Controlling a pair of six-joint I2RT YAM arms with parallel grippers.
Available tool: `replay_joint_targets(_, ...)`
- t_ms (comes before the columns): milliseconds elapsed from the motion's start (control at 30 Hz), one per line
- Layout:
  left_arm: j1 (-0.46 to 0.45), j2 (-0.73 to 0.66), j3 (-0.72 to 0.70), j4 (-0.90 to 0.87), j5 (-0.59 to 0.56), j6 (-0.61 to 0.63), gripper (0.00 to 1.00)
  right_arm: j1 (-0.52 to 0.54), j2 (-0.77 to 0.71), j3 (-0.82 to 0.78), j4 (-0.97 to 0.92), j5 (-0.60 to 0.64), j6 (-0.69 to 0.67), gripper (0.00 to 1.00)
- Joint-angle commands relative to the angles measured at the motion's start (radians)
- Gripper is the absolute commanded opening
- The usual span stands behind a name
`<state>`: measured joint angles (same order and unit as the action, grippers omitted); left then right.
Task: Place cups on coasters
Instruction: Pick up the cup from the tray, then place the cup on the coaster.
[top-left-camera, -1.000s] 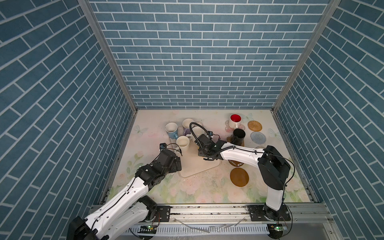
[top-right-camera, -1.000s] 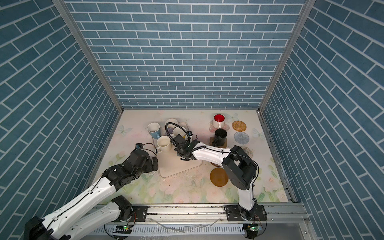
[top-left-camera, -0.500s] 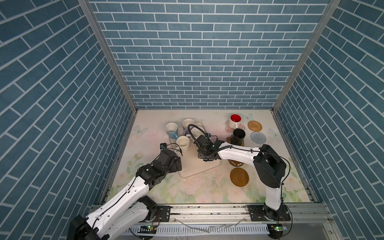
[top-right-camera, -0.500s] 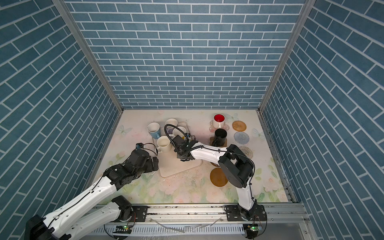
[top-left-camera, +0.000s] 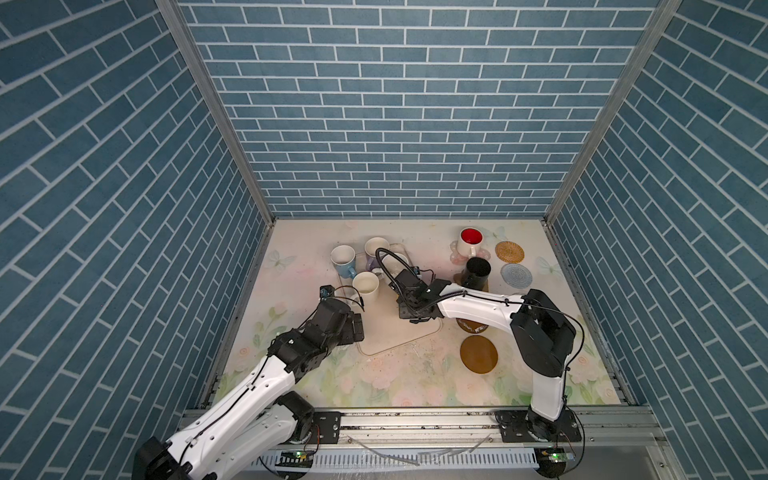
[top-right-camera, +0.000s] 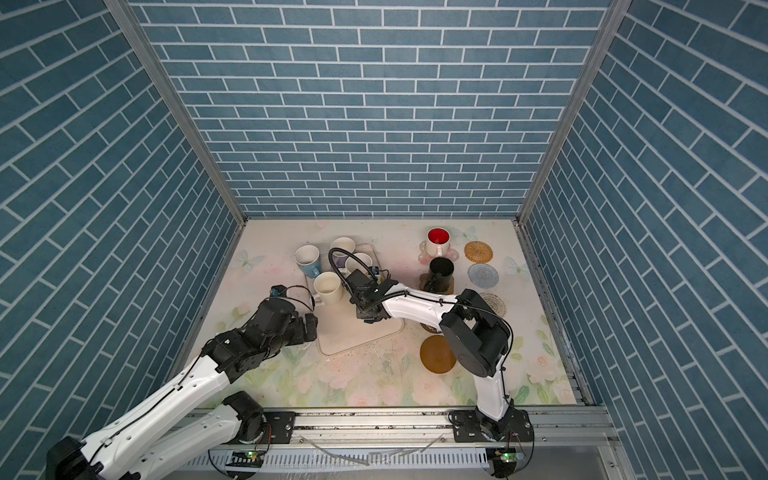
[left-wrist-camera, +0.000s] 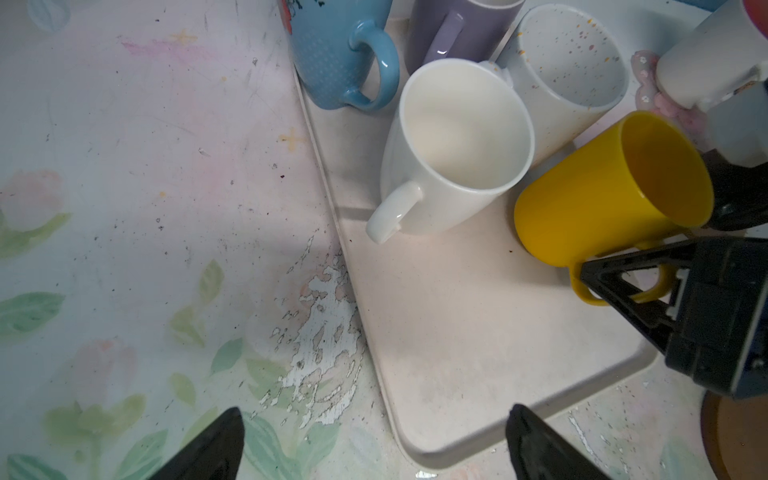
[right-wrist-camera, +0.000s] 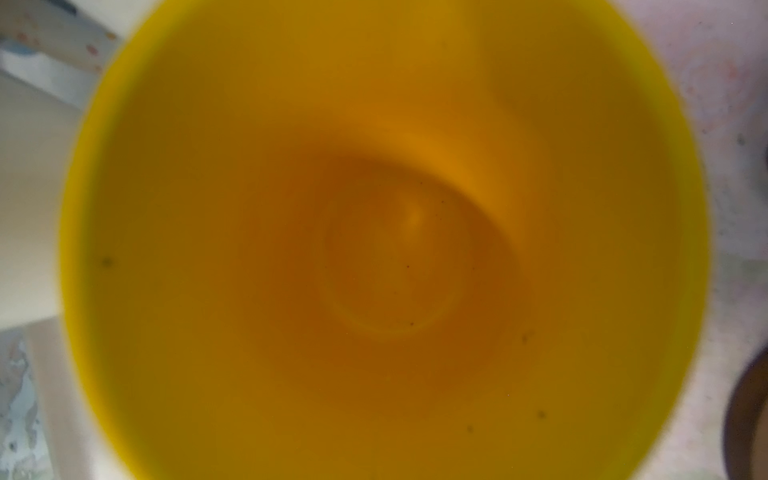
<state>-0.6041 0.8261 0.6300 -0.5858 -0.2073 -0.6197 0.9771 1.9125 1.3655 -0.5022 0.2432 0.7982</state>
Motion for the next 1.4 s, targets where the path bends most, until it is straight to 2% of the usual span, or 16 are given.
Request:
replay_joint_targets(0, 0.007, -0.022, 0.044, -0.033, 0.009, 0.033, 0.99, 0.001, -0.095, 0.056, -0.024, 0.031, -0.094, 0.00)
replay_joint_targets(300, 0.004, 0.000, 0.096, -0.032, 0.060, 0.008, 0.99, -0.011, -0.244, 0.024, -0.038, 0.084, -0.220, 0.00)
replay_joint_targets(500, -0.011, 0.101, 0.168, -0.005, 0.059, 0.000, 0.99, -0.076, -0.371, -0.034, -0.052, 0.077, -0.263, 0.00)
replay_joint_targets(733, -0.047, 0.275, 0.339, -0.035, 0.009, 0.012, 0.99, -0.208, -0.529, -0.110, -0.056, 0.042, -0.312, 0.00)
replay_joint_targets(933, -0.065, 0.385, 0.432, -0.002, -0.003, 0.008, 0.99, -0.326, -0.597, -0.152, -0.045, 0.022, -0.339, 0.00)
replay_joint_targets(1367, -0.092, 0.676, 0.669, 0.042, 0.019, 0.057, 0.99, -0.605, -0.590, -0.138, -0.010, -0.074, -0.364, 0.00)
